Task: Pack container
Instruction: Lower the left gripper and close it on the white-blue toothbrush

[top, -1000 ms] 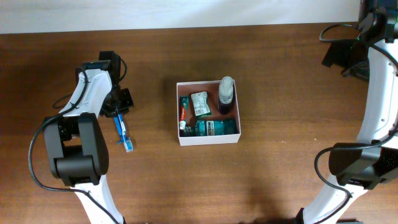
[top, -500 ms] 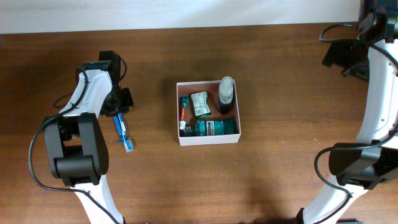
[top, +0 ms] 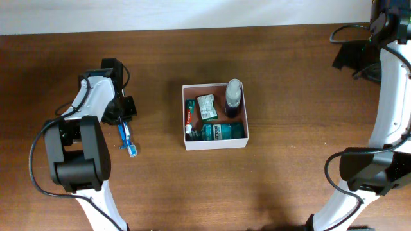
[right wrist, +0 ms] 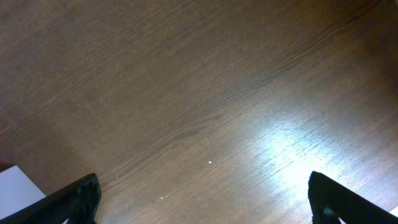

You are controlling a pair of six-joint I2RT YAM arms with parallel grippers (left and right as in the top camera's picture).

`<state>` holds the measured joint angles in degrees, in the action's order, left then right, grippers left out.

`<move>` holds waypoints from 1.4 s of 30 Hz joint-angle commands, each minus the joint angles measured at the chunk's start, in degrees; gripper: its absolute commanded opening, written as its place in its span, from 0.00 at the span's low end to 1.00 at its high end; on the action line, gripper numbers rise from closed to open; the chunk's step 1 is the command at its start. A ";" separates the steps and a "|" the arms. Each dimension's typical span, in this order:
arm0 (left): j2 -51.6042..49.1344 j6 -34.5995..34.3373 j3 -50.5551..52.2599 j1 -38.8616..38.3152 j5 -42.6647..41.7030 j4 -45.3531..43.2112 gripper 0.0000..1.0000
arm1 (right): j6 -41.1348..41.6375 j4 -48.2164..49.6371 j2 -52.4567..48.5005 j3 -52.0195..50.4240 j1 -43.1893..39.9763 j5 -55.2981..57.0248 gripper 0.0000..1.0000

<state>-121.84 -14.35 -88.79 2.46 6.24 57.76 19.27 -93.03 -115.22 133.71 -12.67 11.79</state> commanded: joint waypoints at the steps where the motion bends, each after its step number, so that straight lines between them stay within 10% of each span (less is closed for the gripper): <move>1: -1.22 1.22 1.77 0.48 -1.75 -0.57 0.20 | 0.07 0.02 1.60 0.96 -0.17 0.90 0.98; 27: -1.29 1.16 1.97 0.31 -3.04 -1.84 0.27 | 0.07 0.02 1.60 0.96 -0.17 0.90 0.98; 42: -1.27 1.18 4.72 0.31 -3.48 -2.67 0.00 | 0.07 0.02 1.60 0.96 -0.17 0.90 0.98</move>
<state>-121.75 -13.45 -85.91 2.39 3.20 55.29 19.29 -93.03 -115.22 133.71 -12.67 11.79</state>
